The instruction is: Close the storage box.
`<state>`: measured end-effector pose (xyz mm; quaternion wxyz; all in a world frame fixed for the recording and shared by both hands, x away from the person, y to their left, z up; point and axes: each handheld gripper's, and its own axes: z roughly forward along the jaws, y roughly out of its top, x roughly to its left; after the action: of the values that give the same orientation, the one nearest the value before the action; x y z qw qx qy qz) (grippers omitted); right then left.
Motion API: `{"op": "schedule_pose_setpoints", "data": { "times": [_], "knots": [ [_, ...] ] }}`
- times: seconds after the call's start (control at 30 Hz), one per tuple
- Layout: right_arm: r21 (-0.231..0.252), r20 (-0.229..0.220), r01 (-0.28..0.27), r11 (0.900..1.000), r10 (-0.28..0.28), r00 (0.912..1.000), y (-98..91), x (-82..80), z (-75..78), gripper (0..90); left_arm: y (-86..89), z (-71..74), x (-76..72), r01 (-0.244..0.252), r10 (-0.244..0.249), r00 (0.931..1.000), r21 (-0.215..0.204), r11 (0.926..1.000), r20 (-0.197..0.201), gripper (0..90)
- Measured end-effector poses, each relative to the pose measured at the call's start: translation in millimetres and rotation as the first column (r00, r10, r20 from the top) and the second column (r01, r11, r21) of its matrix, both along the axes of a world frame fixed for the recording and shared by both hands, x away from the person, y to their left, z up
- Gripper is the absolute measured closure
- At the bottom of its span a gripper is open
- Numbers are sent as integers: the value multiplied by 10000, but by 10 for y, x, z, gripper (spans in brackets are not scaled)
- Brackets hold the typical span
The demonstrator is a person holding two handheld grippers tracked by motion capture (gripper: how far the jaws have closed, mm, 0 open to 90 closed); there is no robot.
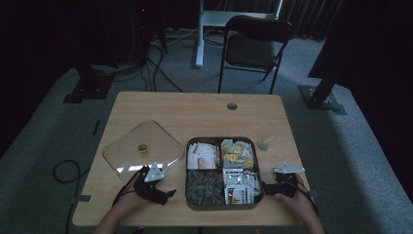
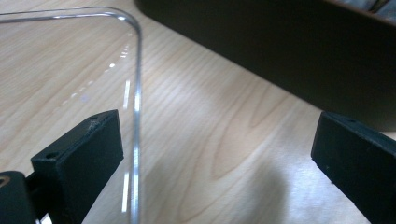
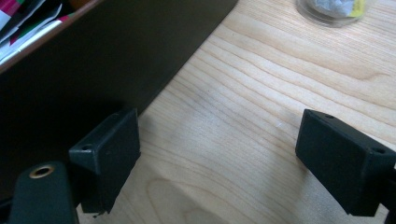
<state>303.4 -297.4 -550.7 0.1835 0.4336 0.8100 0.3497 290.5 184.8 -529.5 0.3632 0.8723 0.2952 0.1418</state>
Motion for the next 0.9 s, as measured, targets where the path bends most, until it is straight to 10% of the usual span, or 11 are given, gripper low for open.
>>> {"op": "schedule_pose_setpoints", "data": {
  "times": [0.4, 0.9],
  "knots": [
    [2, -3, 3, 10000, -3, 10000, 0, 0, 0, 131, 131, 17, 69, -825, 826, 9963, -70, 9966, 255, 24],
    [3, 2, -1, 10000, 1, 10000, 0, 0, 0, 131, 286, 77, 194, -2321, 2340, 9684, -311, 9722, 866, 25]
  ]
}}
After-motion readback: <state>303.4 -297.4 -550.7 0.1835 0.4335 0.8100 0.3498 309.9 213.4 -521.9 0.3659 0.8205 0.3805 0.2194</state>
